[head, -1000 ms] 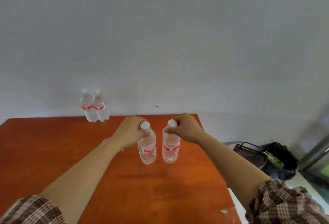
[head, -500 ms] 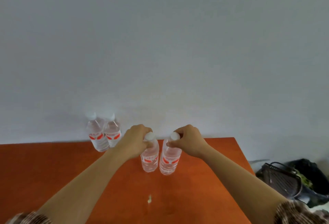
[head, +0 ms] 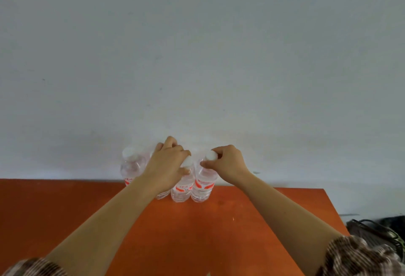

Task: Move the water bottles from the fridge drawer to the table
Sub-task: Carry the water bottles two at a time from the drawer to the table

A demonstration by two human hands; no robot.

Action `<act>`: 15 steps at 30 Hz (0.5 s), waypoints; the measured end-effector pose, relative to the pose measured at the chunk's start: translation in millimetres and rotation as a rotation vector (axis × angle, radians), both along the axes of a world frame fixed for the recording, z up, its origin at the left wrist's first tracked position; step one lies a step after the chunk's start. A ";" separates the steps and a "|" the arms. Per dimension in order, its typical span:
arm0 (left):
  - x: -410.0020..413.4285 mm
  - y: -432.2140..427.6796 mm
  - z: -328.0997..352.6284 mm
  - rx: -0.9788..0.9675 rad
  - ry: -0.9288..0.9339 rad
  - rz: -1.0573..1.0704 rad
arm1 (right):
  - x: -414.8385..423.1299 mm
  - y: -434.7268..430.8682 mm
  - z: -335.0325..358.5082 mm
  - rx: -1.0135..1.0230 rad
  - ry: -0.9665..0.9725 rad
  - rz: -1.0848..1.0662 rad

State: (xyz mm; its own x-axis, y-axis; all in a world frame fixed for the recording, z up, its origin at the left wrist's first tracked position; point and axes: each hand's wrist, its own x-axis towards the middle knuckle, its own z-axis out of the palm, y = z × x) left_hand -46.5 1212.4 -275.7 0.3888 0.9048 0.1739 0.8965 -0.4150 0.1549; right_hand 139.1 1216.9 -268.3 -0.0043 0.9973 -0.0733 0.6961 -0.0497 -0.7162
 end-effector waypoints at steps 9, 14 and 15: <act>-13.5 21.7 -7.2 0.036 -0.021 0.020 | -11.6 22.3 -9.0 -0.028 0.029 0.008; -16.2 21.1 -10.3 0.048 -0.058 0.028 | -12.3 24.6 -7.7 -0.042 0.016 0.041; -16.4 20.1 -10.6 0.043 -0.080 0.037 | -12.3 24.6 -7.1 -0.045 0.001 0.053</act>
State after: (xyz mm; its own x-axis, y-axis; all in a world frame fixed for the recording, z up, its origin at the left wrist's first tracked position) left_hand -62.9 1232.5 -286.2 0.3385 0.9095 0.2414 0.8970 -0.3894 0.2092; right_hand 126.9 1241.5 -275.4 -0.0566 0.9914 -0.1181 0.6978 -0.0453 -0.7149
